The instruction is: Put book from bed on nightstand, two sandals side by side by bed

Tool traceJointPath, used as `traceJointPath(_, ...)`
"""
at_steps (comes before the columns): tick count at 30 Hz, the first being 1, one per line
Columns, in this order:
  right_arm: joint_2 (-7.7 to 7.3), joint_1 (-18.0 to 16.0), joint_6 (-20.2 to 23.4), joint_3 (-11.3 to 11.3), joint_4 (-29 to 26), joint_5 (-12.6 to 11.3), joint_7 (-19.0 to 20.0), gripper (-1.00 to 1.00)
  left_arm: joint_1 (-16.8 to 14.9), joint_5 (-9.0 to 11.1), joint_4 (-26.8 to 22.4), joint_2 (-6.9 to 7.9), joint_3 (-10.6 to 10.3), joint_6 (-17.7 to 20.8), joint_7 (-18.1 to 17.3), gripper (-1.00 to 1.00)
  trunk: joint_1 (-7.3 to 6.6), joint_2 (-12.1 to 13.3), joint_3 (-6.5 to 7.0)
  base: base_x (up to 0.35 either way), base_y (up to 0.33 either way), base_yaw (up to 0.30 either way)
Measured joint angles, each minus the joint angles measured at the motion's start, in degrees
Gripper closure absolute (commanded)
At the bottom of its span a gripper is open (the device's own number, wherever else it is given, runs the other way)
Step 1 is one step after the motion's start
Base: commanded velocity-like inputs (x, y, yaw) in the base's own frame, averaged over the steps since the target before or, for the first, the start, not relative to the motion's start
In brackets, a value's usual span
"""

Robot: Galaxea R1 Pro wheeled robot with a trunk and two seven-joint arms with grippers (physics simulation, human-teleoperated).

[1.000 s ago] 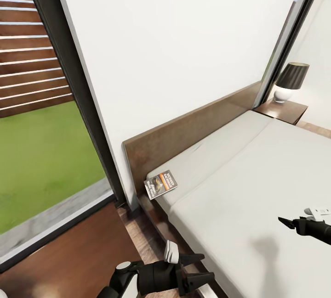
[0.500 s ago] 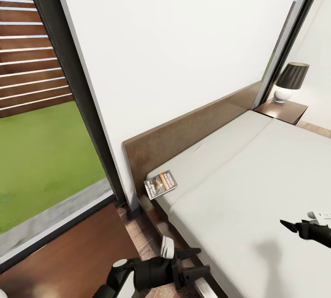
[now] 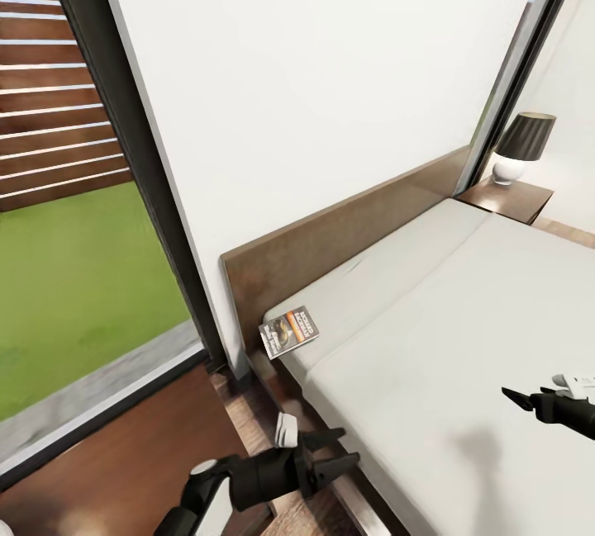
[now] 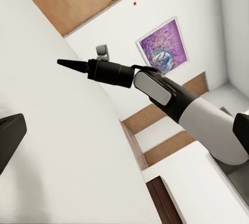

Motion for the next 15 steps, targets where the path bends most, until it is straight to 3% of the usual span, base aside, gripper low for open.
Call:
traceJointPath(10, 0.01, 0.1, 0.0, 0.0, -1.1, 0.0, 0.1, -1.00, 0.0, 0.0, 0.0, -0.03, 0.4, 0.0, 0.0, -1.00, 0.00, 0.0, -0.23, 0.000, 0.000, 0.132)
traceJointPath(15, 0.06, 0.1, 0.0, 0.0, -1.1, -0.1, 0.1, -1.00, 0.0, 0.0, 0.0, -0.04, 0.4, 0.0, 0.0, -1.00, 0.00, 0.0, -0.33, 0.000, 0.000, 0.035)
